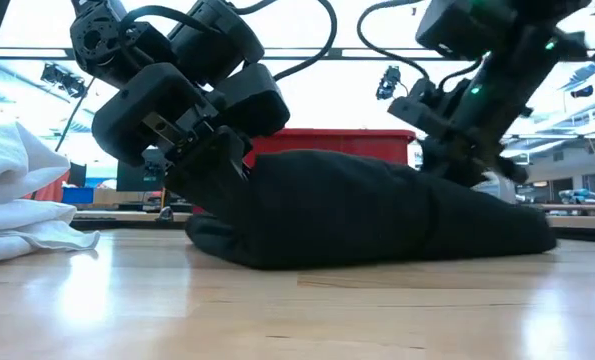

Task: Fold Laundry from Bin
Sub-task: Fold the black shirt

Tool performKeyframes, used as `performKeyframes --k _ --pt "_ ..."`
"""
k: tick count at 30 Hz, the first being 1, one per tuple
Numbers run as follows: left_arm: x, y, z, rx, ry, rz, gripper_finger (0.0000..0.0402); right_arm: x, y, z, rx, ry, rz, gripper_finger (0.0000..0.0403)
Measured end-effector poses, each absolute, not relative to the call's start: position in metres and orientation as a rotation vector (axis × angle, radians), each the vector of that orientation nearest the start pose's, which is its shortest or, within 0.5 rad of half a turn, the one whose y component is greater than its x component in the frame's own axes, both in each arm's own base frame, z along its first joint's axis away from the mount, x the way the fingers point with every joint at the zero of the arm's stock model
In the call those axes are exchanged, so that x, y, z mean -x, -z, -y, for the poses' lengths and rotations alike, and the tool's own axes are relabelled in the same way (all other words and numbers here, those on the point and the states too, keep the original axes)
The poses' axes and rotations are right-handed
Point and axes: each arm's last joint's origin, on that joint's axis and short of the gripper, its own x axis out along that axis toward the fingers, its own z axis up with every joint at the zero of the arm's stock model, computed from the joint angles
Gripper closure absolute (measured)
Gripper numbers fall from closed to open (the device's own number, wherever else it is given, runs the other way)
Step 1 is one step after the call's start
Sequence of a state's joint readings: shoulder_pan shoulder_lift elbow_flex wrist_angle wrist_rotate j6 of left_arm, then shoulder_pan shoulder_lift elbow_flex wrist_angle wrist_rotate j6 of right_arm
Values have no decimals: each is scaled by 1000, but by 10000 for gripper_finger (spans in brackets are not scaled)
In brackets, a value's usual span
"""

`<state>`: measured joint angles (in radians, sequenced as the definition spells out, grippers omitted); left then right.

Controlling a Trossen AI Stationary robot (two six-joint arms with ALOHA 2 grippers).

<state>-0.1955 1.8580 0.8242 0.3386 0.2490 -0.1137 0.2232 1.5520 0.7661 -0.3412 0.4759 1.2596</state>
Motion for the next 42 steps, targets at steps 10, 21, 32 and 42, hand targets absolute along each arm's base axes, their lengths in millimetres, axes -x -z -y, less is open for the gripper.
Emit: performKeyframes --k 10,21,32,42 --pt "-338 -116 74 134 364 -716 285 -274 -150 -11 -705 790 -748 314" --pt "-338 -116 73 135 332 -716 285 -279 -157 26 -734 727 -754 133" --pt "-335 -136 70 181 235 -687 285 -255 -222 50 -790 670 -621 90" --pt "-314 -155 77 191 214 -806 285 -278 -209 -42 -522 496 -586 131"
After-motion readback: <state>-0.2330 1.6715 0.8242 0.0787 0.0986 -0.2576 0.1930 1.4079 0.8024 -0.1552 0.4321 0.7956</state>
